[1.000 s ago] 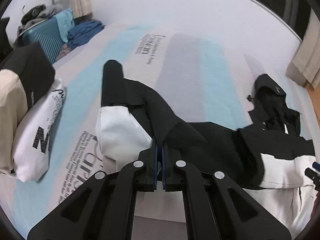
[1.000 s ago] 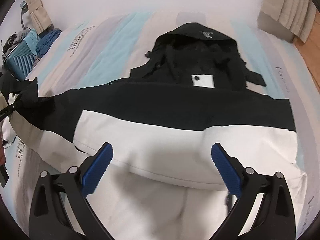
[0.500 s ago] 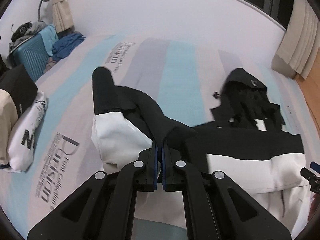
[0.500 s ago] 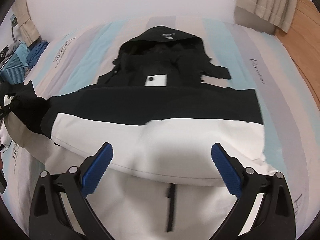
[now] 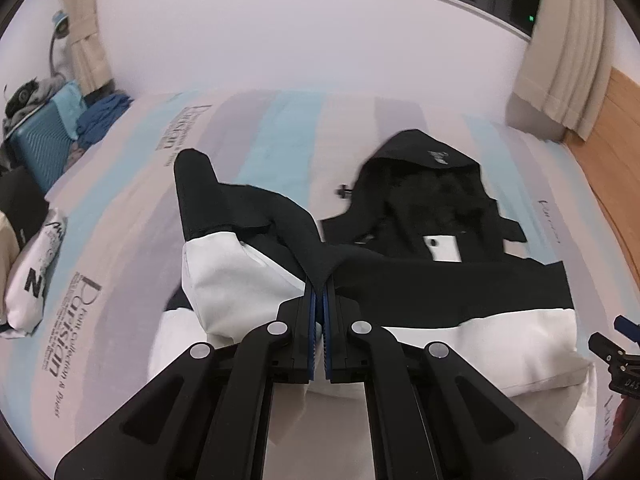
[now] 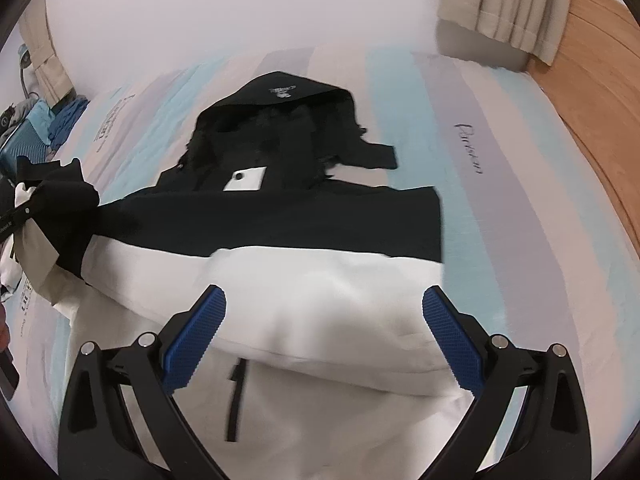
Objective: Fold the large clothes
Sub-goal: 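Fold the held sleeve across the body with the left gripper, then release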
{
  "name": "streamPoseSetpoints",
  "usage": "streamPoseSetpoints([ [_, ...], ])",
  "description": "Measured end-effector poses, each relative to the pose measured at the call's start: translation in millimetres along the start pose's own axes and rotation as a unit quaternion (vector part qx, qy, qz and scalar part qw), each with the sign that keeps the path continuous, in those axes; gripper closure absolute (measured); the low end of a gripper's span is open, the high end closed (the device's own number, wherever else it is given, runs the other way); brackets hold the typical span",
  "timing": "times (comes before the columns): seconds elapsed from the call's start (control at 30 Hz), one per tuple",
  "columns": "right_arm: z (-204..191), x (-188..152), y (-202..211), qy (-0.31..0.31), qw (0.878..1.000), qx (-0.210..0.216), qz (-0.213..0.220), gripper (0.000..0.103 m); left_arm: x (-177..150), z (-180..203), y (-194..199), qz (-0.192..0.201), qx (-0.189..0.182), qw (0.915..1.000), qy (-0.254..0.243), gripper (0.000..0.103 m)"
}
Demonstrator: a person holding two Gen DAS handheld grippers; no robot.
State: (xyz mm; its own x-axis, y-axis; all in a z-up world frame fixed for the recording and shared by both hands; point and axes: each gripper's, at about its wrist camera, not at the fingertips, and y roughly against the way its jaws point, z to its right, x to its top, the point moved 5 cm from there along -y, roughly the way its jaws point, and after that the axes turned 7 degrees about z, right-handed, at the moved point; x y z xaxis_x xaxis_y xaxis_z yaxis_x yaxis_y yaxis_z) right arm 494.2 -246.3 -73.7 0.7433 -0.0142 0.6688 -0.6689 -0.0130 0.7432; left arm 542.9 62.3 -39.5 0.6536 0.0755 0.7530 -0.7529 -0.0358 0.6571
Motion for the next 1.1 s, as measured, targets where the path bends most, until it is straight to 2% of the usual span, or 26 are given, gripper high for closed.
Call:
streamPoseSetpoints([
  [0.47, 117.9, -17.1, 0.4, -0.037, 0.999, -0.015, -0.007, 0.008, -23.8, 183.6, -15.7, -0.004, -0.043, 0.9983, -0.039, 0.102],
  [0.67, 160.3, -30.5, -1.1, -0.059, 0.998, -0.021, -0.016, 0.008, -30.4, 236.0, -22.6, 0.001, -0.045, 0.9959, -0.079, 0.102],
  [0.83, 188.4, -40.8, -5.0, -0.082, 0.996, -0.025, -0.023, 0.008, -45.8, 287.0, -20.0, 0.022, -0.056, 0.9869, -0.150, 0.102],
  [0.97, 200.7, -47.3, -10.5, -0.083, 0.996, -0.026, -0.029, 0.008, -62.6, 315.2, -27.8, 0.010, -0.073, 0.9825, -0.171, 0.102],
  [1.1, 209.2, -51.8, -16.5, -0.085, 0.995, -0.026, -0.033, 0.008, -80.6, 332.1, -38.6, -0.005, -0.074, 0.9803, -0.183, 0.102],
])
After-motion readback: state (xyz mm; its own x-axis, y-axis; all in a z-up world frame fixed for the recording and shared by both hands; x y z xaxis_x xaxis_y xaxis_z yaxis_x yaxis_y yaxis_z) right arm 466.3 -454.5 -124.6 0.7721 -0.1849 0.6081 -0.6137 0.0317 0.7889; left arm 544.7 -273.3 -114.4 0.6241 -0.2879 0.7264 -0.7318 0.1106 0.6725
